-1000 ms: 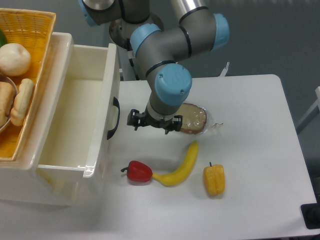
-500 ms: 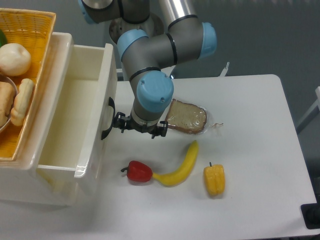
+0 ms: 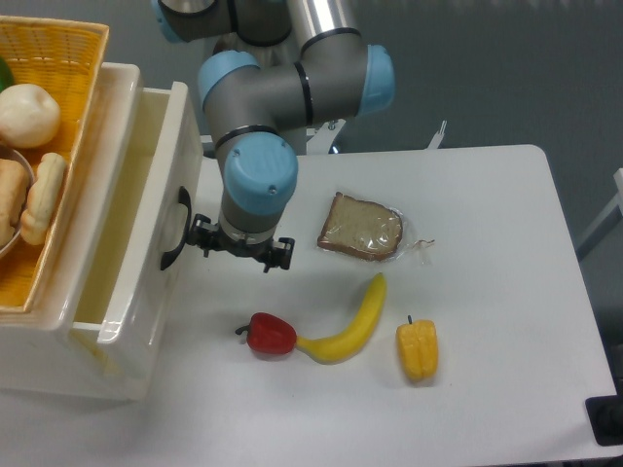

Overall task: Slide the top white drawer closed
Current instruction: 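Push the open white drawer inward with the gripper until shut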

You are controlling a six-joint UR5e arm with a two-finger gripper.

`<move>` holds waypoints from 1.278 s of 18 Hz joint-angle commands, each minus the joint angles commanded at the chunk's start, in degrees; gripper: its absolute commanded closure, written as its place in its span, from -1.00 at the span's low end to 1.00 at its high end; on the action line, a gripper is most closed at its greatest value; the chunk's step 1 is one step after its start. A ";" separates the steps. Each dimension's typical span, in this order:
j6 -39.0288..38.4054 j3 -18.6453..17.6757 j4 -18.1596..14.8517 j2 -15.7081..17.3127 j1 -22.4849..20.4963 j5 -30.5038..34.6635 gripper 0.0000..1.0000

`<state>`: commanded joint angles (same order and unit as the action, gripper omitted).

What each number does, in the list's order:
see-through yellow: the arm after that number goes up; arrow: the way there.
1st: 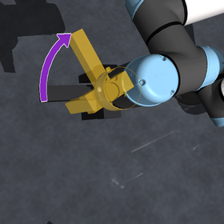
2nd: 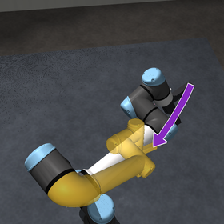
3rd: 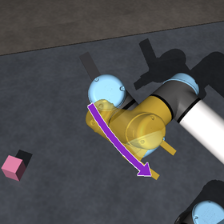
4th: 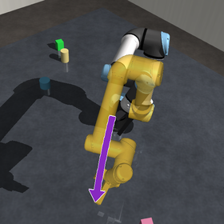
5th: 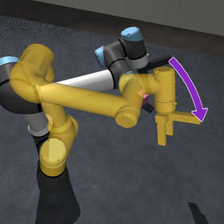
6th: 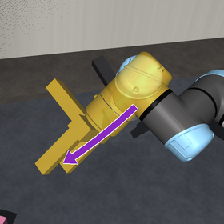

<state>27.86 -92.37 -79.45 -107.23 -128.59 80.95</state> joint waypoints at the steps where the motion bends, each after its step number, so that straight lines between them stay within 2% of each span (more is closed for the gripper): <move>1: -0.09 0.00 0.00 0.00 0.44 0.09 -1.00; 16: 0.17 0.18 0.00 0.09 1.67 0.35 -1.00; 19: 0.35 0.35 0.09 0.09 0.10 1.22 -1.00; 23: 1.14 2.45 0.00 0.17 -4.99 4.92 -1.00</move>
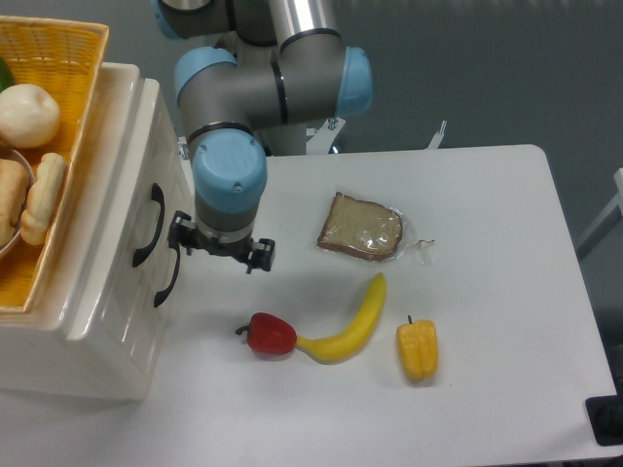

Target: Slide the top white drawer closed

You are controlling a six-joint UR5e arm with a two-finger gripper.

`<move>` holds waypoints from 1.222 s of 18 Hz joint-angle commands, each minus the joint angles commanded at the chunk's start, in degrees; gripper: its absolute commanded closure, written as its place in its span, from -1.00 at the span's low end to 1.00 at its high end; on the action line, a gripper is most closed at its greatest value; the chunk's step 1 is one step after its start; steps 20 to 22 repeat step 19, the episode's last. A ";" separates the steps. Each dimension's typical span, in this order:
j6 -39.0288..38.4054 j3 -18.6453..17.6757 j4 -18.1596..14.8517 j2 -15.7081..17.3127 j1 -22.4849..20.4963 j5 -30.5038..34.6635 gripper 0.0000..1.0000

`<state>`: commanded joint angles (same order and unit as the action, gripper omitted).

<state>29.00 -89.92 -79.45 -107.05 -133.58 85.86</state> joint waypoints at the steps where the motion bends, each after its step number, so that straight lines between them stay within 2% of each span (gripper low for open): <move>1: 0.96 0.44 -0.09 0.00 -2.10 0.27 -1.00; 4: 9.46 0.71 0.00 0.26 -7.03 0.44 -1.00; 14: 41.11 0.36 0.00 4.21 -20.39 4.84 -1.00; 18: 44.48 -0.17 -0.09 6.85 -23.91 5.02 -1.00; 22: 44.83 -0.17 -0.18 7.03 -24.10 5.02 -1.00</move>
